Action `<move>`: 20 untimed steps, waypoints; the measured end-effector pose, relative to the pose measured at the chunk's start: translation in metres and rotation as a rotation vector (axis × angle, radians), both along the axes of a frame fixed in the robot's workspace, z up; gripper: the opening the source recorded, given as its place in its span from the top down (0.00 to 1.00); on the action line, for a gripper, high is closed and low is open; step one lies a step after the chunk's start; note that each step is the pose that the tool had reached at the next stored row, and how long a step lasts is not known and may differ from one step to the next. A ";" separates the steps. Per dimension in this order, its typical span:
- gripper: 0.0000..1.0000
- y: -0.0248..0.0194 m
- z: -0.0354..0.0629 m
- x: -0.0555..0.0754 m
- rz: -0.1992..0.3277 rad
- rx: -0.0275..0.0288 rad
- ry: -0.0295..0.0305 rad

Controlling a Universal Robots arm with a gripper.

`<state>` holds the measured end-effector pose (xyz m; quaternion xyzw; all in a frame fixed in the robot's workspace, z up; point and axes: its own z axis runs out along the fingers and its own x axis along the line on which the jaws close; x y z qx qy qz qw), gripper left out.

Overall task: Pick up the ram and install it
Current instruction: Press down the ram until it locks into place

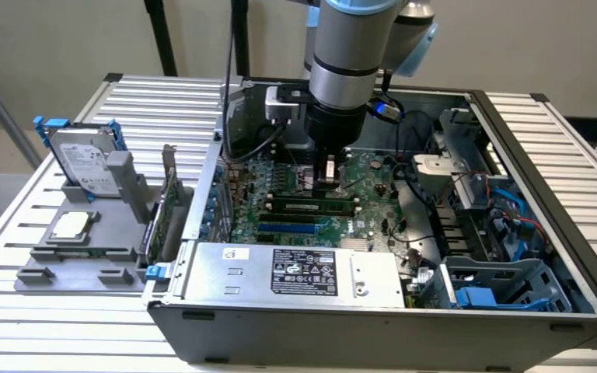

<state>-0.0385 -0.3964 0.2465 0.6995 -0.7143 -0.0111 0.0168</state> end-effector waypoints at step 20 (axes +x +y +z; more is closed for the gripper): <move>0.89 -0.0001 -0.0192 -0.003 0.000 -0.0008 -0.0121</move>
